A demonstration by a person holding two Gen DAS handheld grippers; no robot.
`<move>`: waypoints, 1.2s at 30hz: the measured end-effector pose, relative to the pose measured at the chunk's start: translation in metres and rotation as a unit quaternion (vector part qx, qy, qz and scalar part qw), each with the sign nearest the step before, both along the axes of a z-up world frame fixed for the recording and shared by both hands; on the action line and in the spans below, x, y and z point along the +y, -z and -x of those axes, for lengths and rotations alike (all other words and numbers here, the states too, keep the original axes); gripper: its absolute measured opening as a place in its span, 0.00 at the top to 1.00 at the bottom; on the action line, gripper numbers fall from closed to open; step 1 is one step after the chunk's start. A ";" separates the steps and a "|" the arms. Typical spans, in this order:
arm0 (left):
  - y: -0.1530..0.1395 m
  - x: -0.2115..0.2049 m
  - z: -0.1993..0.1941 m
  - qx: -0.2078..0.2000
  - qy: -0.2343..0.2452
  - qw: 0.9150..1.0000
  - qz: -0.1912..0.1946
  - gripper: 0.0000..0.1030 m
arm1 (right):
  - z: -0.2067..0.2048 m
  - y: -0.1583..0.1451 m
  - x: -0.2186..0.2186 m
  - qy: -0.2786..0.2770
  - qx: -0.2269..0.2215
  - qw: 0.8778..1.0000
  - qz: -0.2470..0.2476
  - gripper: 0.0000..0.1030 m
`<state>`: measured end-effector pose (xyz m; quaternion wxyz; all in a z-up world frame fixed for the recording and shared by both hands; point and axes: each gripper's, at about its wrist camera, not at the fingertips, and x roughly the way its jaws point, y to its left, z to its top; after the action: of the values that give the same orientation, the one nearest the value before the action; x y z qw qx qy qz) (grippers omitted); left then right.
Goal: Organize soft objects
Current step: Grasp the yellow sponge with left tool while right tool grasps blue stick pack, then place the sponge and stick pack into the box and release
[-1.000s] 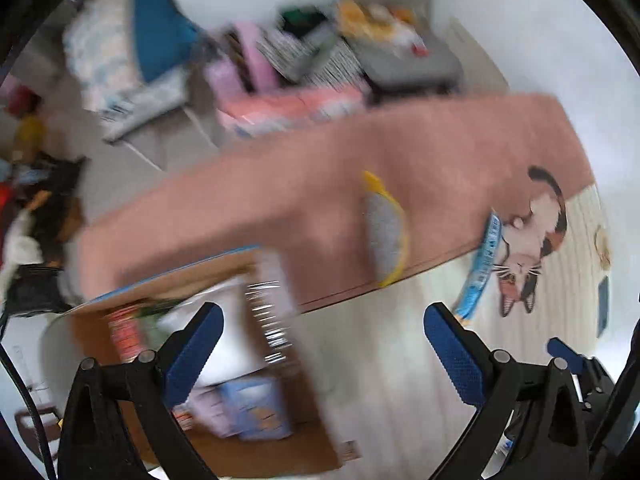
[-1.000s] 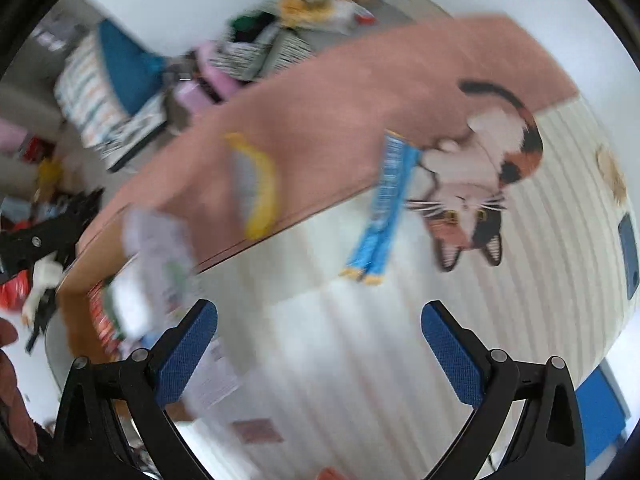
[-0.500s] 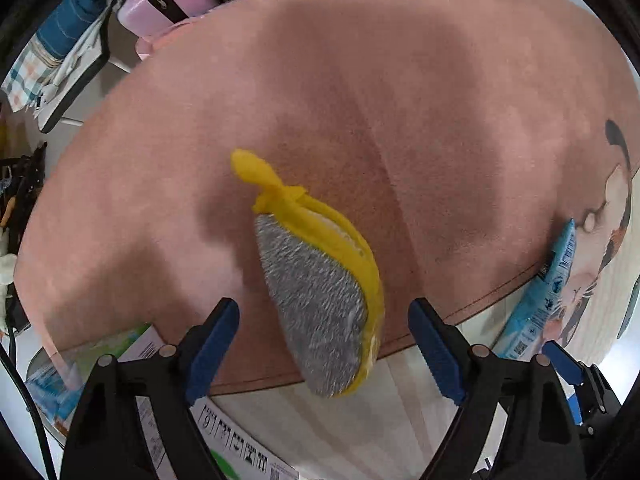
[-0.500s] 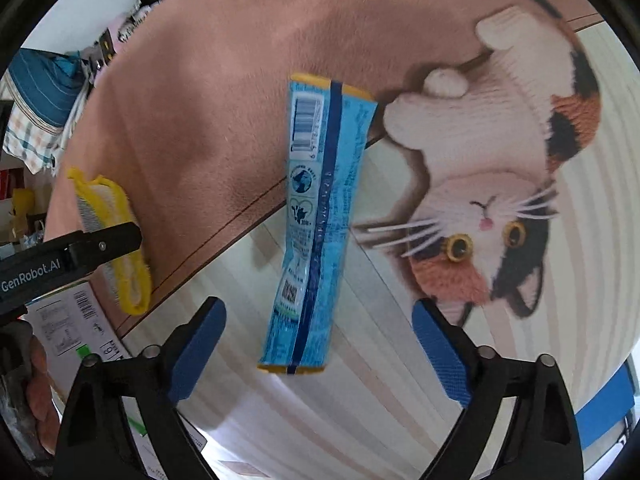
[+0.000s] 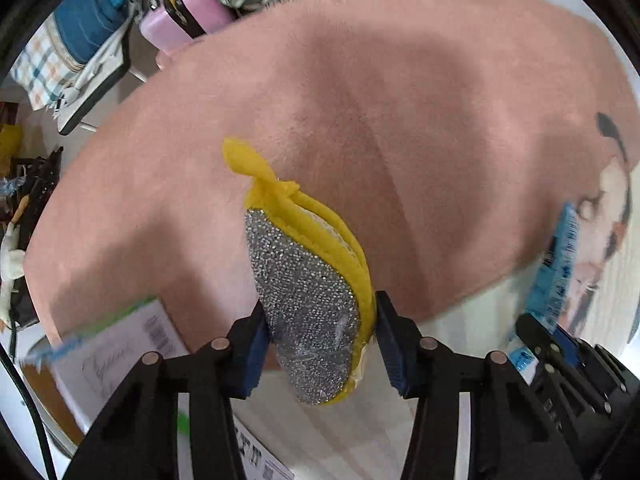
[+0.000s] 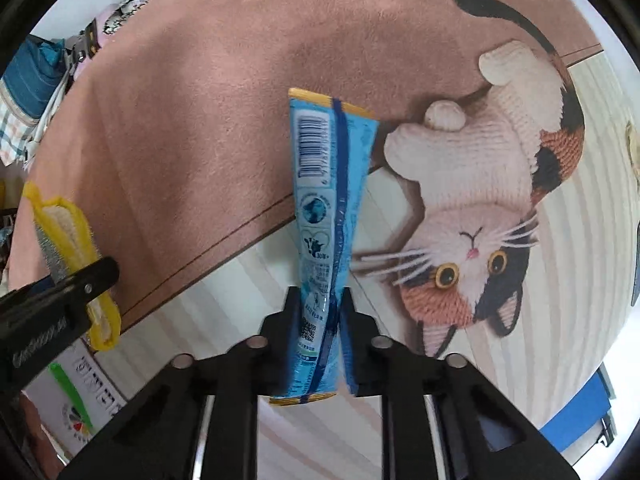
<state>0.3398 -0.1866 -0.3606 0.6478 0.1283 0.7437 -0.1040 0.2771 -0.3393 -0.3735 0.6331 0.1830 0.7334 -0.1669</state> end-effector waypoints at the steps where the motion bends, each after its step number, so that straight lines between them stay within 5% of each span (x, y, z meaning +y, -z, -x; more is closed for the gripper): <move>1: -0.013 0.004 0.009 -0.010 -0.004 1.000 0.010 0.56 | 0.004 -0.008 0.003 -0.009 -0.006 1.000 0.001 0.84; 9: -0.139 0.074 0.077 -0.088 -0.065 0.989 0.099 0.56 | 0.055 -0.104 0.065 -0.112 -0.078 0.990 -0.028 0.84; 17: -0.193 0.212 0.134 -0.129 -0.133 0.980 0.073 0.56 | 0.078 -0.178 0.178 -0.210 -0.123 0.966 -0.088 0.84; 21: -0.185 0.285 0.140 -0.130 -0.162 0.978 0.024 0.55 | 0.075 -0.189 0.243 -0.251 -0.130 0.955 -0.092 0.84; 27: -0.132 0.370 0.131 -0.070 -0.214 0.974 -0.020 0.55 | 0.050 -0.155 0.314 -0.285 -0.100 0.950 -0.081 0.84; 36: -0.057 0.409 0.119 0.007 -0.236 0.971 -0.027 0.55 | 0.032 -0.083 0.343 -0.297 -0.040 0.953 -0.043 0.84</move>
<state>0.2212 0.2229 -0.3037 0.6451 -0.0343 0.7600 0.0710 0.2455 0.0037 -0.2907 0.6743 -0.0092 0.7353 0.0676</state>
